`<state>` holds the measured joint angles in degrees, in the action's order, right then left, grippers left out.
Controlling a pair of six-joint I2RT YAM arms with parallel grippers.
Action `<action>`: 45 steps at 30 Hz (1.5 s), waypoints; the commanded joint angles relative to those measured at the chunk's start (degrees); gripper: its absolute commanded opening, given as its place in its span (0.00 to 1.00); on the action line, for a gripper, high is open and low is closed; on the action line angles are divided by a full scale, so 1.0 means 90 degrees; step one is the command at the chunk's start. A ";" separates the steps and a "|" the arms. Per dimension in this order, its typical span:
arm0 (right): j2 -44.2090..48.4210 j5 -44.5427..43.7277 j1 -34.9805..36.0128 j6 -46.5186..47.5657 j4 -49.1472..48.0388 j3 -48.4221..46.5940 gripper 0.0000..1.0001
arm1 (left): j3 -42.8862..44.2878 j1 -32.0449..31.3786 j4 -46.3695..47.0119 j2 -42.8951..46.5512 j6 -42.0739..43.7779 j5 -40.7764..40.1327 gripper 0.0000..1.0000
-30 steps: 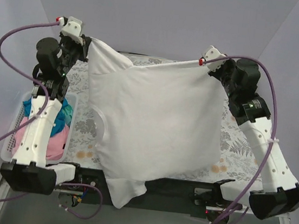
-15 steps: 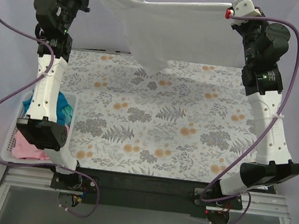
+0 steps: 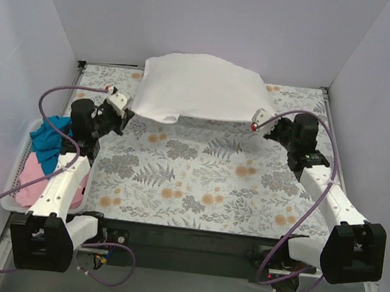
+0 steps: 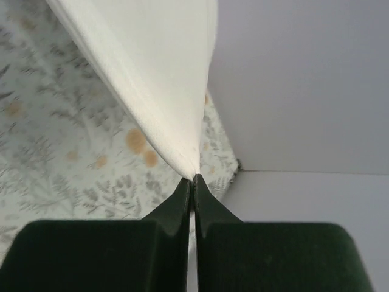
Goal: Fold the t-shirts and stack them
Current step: Flatten the tshirt out
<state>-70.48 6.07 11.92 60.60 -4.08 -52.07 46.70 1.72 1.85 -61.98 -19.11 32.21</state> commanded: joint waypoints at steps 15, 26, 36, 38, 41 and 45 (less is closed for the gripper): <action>0.1616 -0.0215 0.0540 0.1967 0.2462 0.2866 0.65 | -0.0922 -0.0376 -0.6948 0.1289 0.6695 0.1295 0.26; 0.0855 0.0175 0.0521 -0.0001 0.4172 0.0857 0.90 | -0.0105 -0.0386 -0.6098 0.0826 0.4513 0.0924 0.38; -0.2051 -0.0165 0.0540 -0.1850 0.4965 -0.0933 0.64 | 0.2545 -0.0640 -0.4308 -0.3600 0.1391 -0.1272 0.33; -0.2333 -0.0283 0.0531 -0.1850 0.4945 -0.0816 0.63 | 0.2517 -0.0757 -0.4287 -0.4002 0.1585 -0.1702 0.31; -0.2666 -0.0449 0.0531 -0.1840 0.4867 -0.0572 0.61 | 0.2030 -0.0990 -0.4151 -0.4178 0.1762 -0.2335 0.28; -0.2940 -0.0645 0.0531 -0.1763 0.4682 -0.0308 0.57 | 0.1112 -0.1333 -0.4004 -0.4003 0.1996 -0.2826 0.24</action>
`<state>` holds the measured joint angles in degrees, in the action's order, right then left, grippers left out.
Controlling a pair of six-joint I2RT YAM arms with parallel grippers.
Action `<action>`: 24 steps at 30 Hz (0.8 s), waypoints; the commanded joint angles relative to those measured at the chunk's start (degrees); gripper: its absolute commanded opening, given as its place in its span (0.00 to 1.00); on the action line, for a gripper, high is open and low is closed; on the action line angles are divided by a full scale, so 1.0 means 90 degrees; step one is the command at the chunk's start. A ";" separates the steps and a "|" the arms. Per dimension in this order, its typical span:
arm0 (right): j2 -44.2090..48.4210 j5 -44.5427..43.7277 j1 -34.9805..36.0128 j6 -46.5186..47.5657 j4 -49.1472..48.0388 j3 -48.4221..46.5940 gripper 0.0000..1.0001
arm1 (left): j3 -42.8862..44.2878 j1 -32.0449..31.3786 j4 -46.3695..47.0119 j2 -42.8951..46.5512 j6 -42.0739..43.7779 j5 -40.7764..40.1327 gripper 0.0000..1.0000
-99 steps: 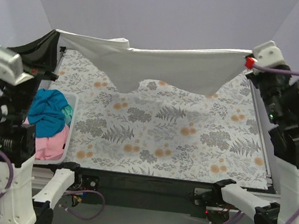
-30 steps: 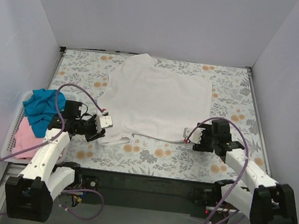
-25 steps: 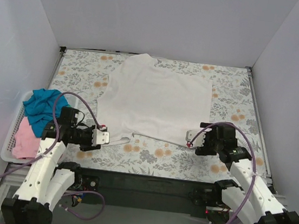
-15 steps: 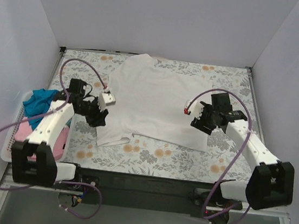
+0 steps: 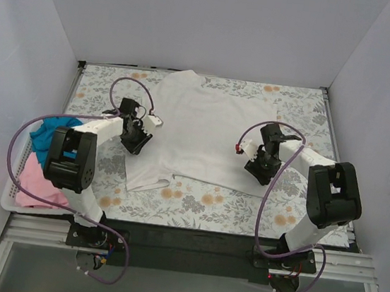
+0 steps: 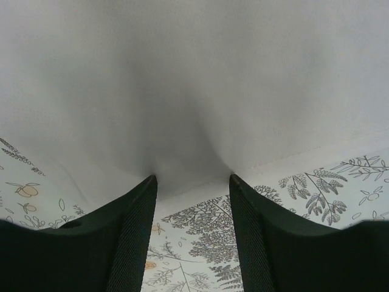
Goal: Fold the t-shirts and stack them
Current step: Flatten the tshirt out
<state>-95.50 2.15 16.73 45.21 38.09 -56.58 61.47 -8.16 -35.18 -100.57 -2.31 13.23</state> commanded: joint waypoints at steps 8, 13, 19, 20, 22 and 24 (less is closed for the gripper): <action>0.0346 -0.1245 -0.0345 0.0815 0.0006 0.0964 0.54 | -0.2142 -0.1415 -0.0670 0.1661 0.0461 -0.1080 0.16; 0.0962 -0.0563 -0.0443 0.1265 0.1174 0.0594 0.54 | -0.1803 -0.1974 -0.1978 0.2502 0.0326 -0.0203 0.18; 0.0905 0.0454 -0.0433 0.0622 0.1550 -0.0519 0.54 | -0.0106 -0.1536 -0.1756 0.1997 -0.0553 0.0326 0.20; 0.0682 0.0483 -0.0414 0.0505 0.1550 -0.0578 0.54 | 0.0072 -0.1273 -0.1668 0.1628 -0.0709 0.0394 0.21; 0.0476 0.0542 -0.0404 0.0231 0.1511 -0.0676 0.51 | 0.0550 -0.0921 -0.1482 0.1265 -0.1080 0.0502 0.21; 0.0222 0.0562 -0.0394 -0.0051 0.1423 -0.0696 0.49 | 0.0776 -0.0764 -0.1336 0.0815 -0.1314 0.0561 0.21</action>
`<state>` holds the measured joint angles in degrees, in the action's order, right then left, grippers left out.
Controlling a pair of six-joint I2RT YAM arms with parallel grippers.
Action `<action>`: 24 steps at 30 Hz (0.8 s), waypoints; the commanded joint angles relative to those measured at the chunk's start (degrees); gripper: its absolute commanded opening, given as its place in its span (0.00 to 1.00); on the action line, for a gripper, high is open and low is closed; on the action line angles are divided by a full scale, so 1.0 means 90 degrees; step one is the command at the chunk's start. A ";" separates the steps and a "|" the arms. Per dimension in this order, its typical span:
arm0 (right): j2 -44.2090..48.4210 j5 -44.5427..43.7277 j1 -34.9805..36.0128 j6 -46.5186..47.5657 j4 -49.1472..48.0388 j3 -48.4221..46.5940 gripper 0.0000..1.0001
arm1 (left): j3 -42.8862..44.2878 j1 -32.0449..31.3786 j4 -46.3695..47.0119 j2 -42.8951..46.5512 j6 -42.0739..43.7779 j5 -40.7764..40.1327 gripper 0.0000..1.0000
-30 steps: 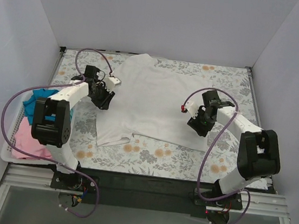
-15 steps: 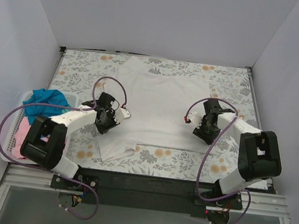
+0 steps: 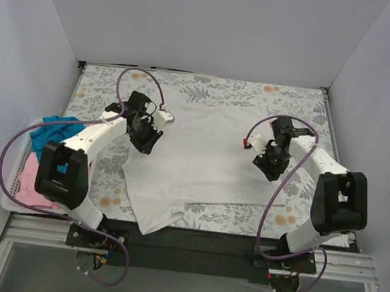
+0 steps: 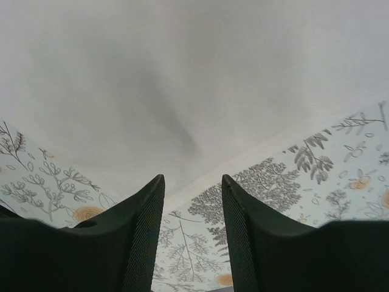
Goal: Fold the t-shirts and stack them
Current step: Flatten the tshirt out, then fold the tshirt
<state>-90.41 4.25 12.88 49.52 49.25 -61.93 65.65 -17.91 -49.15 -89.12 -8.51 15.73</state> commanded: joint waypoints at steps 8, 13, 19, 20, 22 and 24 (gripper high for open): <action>-0.0579 -0.0120 0.0062 -0.0600 -0.0345 0.0853 0.46 | 0.0226 0.0447 0.0656 -0.1054 -0.0900 -0.0058 0.21; -0.0210 -0.0326 0.0170 -0.0560 -0.0502 0.1685 0.45 | -0.0262 0.0457 0.0753 -0.0899 -0.0802 -0.0243 0.20; 0.0581 -0.0268 0.0550 -0.0570 -0.0191 0.2526 0.45 | -0.1024 0.0496 0.0676 -0.0392 -0.0461 -0.0293 0.20; 0.0834 -0.0151 0.0599 -0.0541 0.0120 0.2516 0.46 | -0.1025 0.0506 0.0646 -0.0246 -0.0431 -0.0167 0.20; 0.1099 0.0210 0.0590 -0.0473 0.0444 0.2079 0.53 | -0.0666 0.0583 0.0559 -0.0127 -0.0431 0.0039 0.21; 0.1169 0.0609 0.0396 -0.0414 0.0717 0.1494 0.71 | -0.0197 0.0662 0.0413 -0.0146 -0.0470 0.0702 0.25</action>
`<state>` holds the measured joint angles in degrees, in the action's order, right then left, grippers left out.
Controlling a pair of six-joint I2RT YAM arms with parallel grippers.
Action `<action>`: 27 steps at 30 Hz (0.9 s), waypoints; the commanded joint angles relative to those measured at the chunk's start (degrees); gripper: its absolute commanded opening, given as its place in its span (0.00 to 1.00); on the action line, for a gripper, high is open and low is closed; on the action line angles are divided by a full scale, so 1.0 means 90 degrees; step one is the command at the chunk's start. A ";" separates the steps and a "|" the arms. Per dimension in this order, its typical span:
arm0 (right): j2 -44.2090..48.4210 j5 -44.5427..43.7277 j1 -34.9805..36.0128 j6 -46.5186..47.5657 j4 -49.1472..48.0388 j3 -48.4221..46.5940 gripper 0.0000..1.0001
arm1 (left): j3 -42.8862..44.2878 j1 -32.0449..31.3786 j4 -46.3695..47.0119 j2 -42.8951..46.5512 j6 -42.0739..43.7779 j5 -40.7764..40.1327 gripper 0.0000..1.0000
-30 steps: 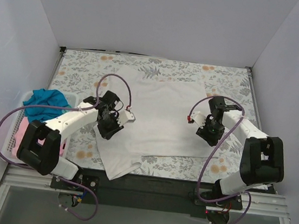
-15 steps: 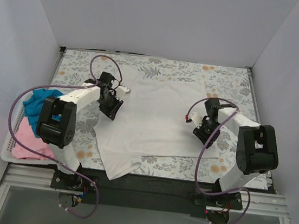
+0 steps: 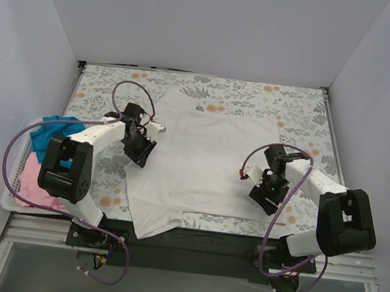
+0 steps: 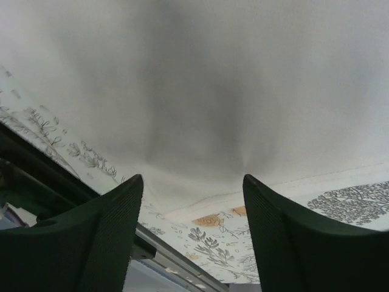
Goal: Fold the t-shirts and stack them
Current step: Fold the tshirt
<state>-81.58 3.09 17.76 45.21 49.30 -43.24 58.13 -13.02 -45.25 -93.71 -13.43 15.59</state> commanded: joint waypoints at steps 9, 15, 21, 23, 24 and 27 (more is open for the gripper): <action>-0.2543 0.2047 -0.1707 -0.0579 0.0753 -0.5835 0.81 | 0.4307 0.0196 0.1140 -0.1499 -0.1709 0.0797 0.45; -0.4888 0.1952 -0.2217 -0.1234 0.0685 -0.8832 0.80 | 0.6487 0.0284 0.1346 -0.3472 -0.2540 0.0152 0.49; -0.6032 0.1562 -0.2247 -0.1166 0.0061 -0.9550 0.78 | 0.7691 0.0382 0.1561 -0.4675 -0.2707 0.0084 0.57; -0.6199 0.1512 -0.2247 -0.1098 -0.0086 -0.9541 0.78 | 0.7653 0.0411 0.1678 -0.4812 -0.2668 0.0035 0.57; -0.6247 0.1492 -0.2247 -0.1078 -0.0193 -0.9531 0.77 | 0.7643 0.0411 0.1766 -0.4938 -0.2677 0.0015 0.57; -0.6433 0.1531 -0.2227 -0.1000 -0.0292 -0.9512 0.74 | 0.7614 0.0421 0.1786 -0.5182 -0.2639 0.0026 0.57</action>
<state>-139.79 16.71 -2.83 35.75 49.84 -125.91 124.51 -9.19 -31.16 -141.21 -36.80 16.67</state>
